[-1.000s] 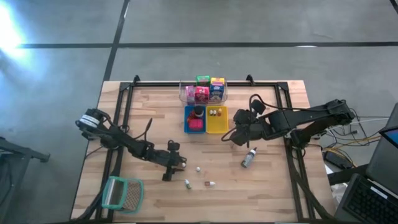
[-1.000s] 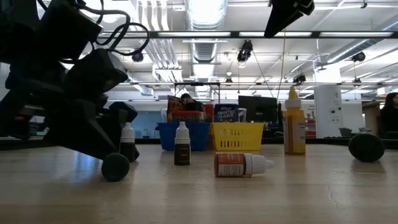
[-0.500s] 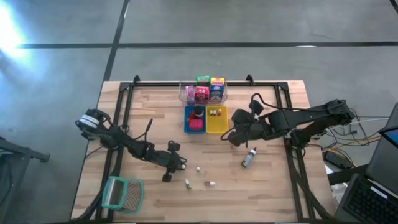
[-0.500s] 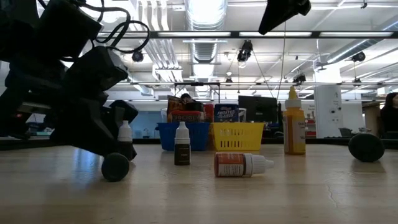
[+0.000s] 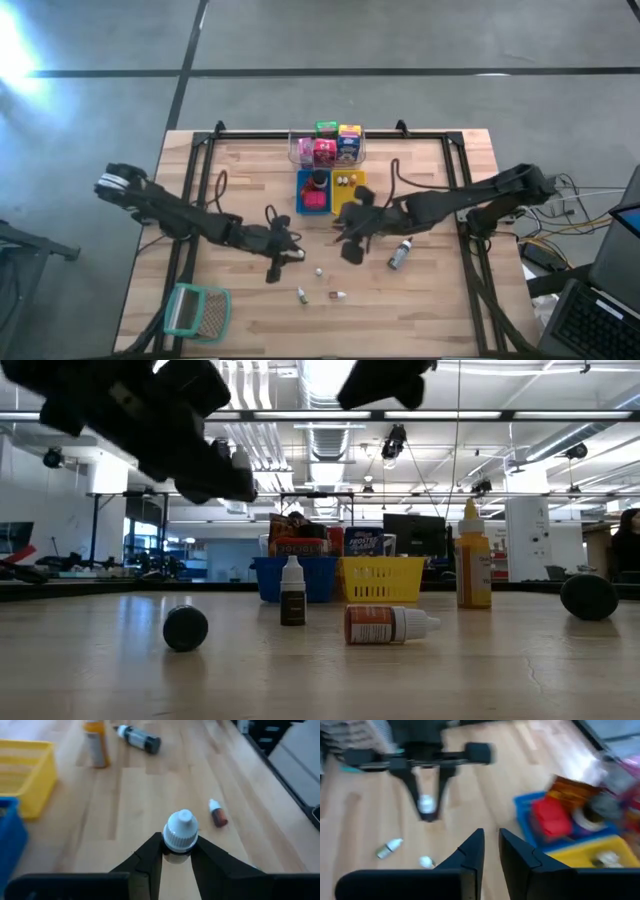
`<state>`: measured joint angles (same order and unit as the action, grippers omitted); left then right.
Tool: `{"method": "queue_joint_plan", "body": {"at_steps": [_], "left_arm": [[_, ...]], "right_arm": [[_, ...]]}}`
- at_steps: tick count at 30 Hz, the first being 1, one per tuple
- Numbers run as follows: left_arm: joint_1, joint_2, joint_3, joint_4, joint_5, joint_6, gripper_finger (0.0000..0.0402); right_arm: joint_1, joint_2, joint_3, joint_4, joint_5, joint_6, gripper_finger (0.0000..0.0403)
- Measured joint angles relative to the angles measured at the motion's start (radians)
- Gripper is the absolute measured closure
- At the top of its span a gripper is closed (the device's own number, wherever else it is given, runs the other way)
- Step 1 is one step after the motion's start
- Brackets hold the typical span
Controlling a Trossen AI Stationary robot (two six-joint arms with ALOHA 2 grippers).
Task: Pick & Place Kitchen Items
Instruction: Put the small red food coloring bottle into the yellow bin
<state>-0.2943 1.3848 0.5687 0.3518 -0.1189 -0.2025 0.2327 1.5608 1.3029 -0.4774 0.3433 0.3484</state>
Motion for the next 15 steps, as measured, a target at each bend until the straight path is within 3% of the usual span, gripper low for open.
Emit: {"method": "queue_joint_plan", "body": {"at_steps": [8, 15], "left_arm": [[0.039, -0.081, 0.193, -0.412, -0.019, -0.007, 0.0305], [0.046, -0.075, 0.292, -0.568, -0.049, 0.079, 0.0305]], "right_arm": [[-0.031, 0.128, 0.085, 0.060, -0.141, -0.024, 0.0305], [-0.050, 0.190, 0.158, 0.068, -0.212, -0.088, 0.0276]]}}
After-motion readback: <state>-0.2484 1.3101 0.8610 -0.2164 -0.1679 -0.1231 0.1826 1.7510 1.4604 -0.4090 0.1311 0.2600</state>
